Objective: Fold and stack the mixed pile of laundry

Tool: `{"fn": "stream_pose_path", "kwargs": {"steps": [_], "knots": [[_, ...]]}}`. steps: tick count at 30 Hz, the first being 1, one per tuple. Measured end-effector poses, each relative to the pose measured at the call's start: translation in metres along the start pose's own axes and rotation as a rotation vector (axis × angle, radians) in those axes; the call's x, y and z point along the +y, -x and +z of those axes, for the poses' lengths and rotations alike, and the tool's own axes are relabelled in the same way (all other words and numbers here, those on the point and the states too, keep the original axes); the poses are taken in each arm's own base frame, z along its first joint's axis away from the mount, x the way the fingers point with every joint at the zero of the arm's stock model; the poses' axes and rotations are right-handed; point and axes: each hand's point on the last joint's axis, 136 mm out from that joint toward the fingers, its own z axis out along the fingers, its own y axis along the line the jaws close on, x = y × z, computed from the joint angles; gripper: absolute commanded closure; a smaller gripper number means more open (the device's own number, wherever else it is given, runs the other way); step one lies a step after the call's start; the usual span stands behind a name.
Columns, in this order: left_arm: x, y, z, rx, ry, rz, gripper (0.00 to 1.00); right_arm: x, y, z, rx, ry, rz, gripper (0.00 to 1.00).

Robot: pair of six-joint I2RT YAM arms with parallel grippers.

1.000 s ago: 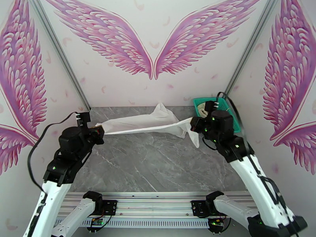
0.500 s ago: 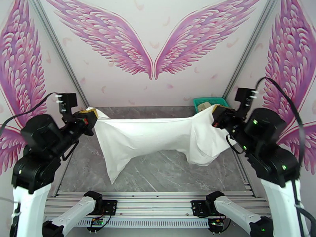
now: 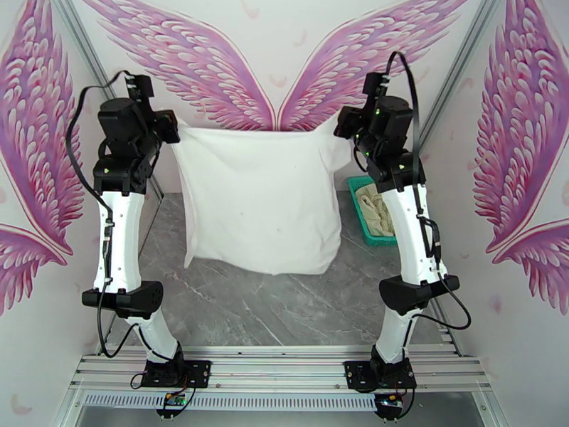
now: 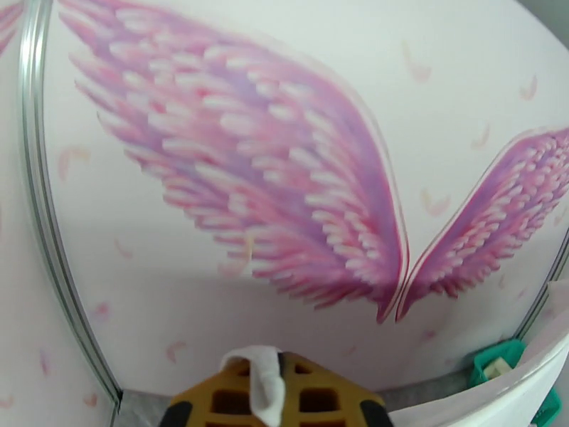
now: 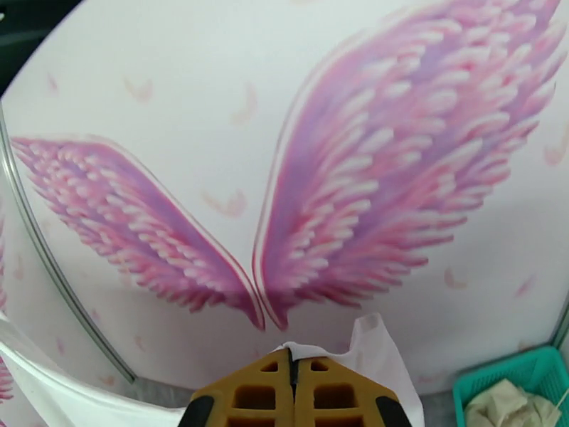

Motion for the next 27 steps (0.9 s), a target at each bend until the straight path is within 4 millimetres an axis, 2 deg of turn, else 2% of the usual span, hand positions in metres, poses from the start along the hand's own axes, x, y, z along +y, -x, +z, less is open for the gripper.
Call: {"fn": "stream_pose_path", "kwargs": {"steps": [1, 4, 6, 8, 9, 11, 13, 15, 17, 20, 22, 23, 25, 27], "knots": [[-0.003, 0.02, -0.009, -0.056, -0.014, 0.002, 1.0, 0.003, 0.023, -0.01, -0.056, 0.02, 0.002, 1.0], [-0.01, 0.062, -0.037, -0.167, -0.052, 0.015, 1.0, 0.005, 0.065, -0.042, -0.145, 0.048, -0.001, 1.0], [-0.012, 0.065, -0.049, -0.157, -0.062, 0.027, 1.0, 0.005, 0.075, -0.062, -0.152, 0.056, -0.007, 1.0], [-0.013, 0.048, -0.056, -0.091, -0.072, 0.036, 1.0, 0.005, 0.069, -0.077, -0.12, 0.058, -0.008, 1.0], [-0.013, 0.031, -0.059, -0.042, -0.074, 0.036, 1.0, 0.003, 0.058, -0.083, -0.089, 0.057, -0.007, 1.0], [-0.008, -0.017, -0.065, 0.066, -0.07, 0.025, 1.0, -0.003, 0.024, -0.093, -0.01, 0.05, 0.007, 1.0], [-0.001, -0.091, -0.078, 0.216, -0.057, 0.001, 1.0, -0.016, -0.032, -0.101, 0.105, 0.031, 0.035, 1.0], [0.004, -0.166, -0.094, 0.365, -0.042, -0.025, 1.0, -0.033, -0.103, -0.115, 0.244, -0.005, 0.077, 1.0], [0.006, -0.242, -0.117, 0.516, -0.026, -0.051, 1.0, -0.053, -0.182, -0.14, 0.406, -0.064, 0.132, 1.0], [0.004, -0.343, -0.166, 0.715, -0.002, -0.084, 1.0, -0.077, -0.284, -0.195, 0.621, -0.157, 0.213, 1.0], [0.001, -0.392, -0.204, 0.816, 0.014, -0.107, 1.0, -0.089, -0.336, -0.238, 0.741, -0.218, 0.266, 1.0], [0.001, -0.409, -0.22, 0.845, 0.029, -0.115, 1.0, -0.091, -0.355, -0.257, 0.782, -0.237, 0.295, 1.0], [0.005, -0.435, -0.248, 0.89, 0.078, -0.147, 1.0, -0.092, -0.384, -0.294, 0.847, -0.267, 0.344, 1.0], [0.012, -0.452, -0.269, 0.923, 0.147, -0.186, 0.9, -0.087, -0.399, -0.32, 0.878, -0.273, 0.387, 1.0]]}}
